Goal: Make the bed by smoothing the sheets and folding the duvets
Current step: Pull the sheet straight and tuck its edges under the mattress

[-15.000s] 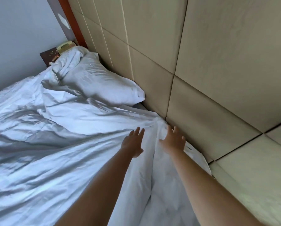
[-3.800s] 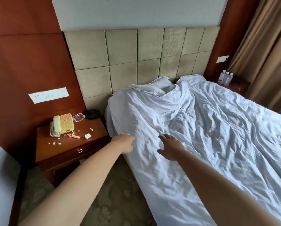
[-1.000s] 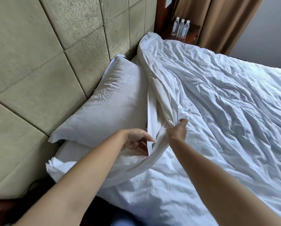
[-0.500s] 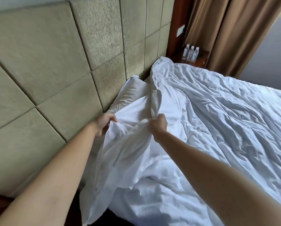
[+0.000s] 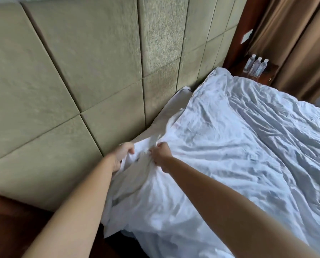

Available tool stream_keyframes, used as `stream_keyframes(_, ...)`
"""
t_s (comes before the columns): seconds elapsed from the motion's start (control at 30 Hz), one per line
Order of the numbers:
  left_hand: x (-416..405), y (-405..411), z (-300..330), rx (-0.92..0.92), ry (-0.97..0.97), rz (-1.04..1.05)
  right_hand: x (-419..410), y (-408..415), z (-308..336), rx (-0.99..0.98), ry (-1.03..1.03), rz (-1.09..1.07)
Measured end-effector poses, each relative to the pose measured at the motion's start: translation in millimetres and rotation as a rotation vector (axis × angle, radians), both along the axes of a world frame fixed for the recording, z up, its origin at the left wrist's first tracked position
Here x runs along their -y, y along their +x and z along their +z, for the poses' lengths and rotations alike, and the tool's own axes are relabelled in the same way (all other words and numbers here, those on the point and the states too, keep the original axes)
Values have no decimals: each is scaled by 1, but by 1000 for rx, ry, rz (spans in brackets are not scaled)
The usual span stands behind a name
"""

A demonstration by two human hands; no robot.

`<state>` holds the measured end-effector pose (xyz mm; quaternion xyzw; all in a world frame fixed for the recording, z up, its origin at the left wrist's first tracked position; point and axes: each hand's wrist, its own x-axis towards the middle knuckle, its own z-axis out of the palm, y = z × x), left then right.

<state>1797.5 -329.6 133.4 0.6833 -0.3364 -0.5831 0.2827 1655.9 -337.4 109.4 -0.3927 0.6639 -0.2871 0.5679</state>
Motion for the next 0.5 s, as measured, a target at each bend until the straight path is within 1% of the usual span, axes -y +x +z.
stream_keyframes(0.07, 10, 5, -23, 13, 99, -54, 6, 8, -16, -1, 84, -8)
stream_keyframes(0.13, 16, 5, -29, 36, 146, -107, 10, 14, -27, -45, 150, -1)
stream_keyframes(0.17, 18, 2, -28, 46, 132, -117, 11, 16, -30, -65, 177, 2)
stream_keyframes(0.27, 31, 3, -37, 150, 63, -248, 19, 18, -41, -87, 241, -33)
stream_keyframes(0.4, 45, 1, -41, 119, 38, -184, 29, 16, -42, -78, 284, -63)
stream_keyframes(0.43, 49, 0, -42, 116, 35, -177, 32, 15, -40, -89, 263, -54)
stream_keyframes(0.5, 54, -1, -40, 171, 20, -193, 37, 13, -33, -159, 204, -29)
